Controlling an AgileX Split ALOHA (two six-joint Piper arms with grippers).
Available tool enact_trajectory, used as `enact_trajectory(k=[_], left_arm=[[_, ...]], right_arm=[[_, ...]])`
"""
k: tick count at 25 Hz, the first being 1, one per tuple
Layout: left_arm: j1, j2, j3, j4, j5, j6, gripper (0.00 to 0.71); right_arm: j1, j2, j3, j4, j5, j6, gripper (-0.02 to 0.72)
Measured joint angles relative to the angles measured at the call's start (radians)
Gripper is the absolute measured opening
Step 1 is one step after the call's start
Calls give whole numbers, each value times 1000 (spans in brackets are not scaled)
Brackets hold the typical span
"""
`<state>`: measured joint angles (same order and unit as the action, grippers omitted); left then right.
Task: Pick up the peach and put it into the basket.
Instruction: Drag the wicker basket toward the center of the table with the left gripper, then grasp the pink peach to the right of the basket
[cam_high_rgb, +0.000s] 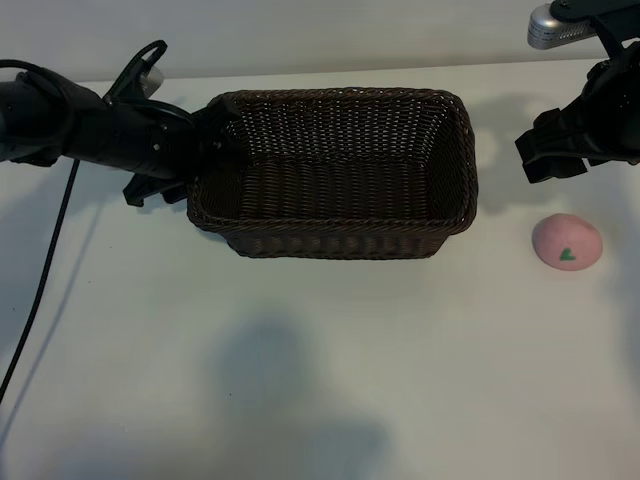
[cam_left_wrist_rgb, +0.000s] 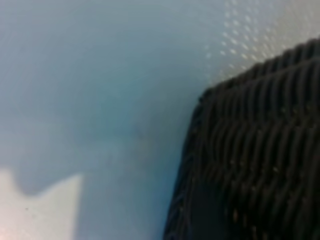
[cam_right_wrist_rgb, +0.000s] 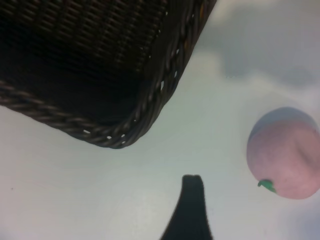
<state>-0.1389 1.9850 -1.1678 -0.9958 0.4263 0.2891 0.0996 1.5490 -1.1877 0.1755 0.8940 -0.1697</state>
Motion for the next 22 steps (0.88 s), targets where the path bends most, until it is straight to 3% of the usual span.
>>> enact_trajectory(k=[3,16,22], left_arm=[[0,-33,0,0,3,11,705],[0,-280,-3,196,44,-11,682],[-1,-394,-67,333,138,-18,670]], right_arm=[[0,0,0,0,0,0,594],[0,0,0,0,8,0,594],[0,0,0,0,9,0,594]])
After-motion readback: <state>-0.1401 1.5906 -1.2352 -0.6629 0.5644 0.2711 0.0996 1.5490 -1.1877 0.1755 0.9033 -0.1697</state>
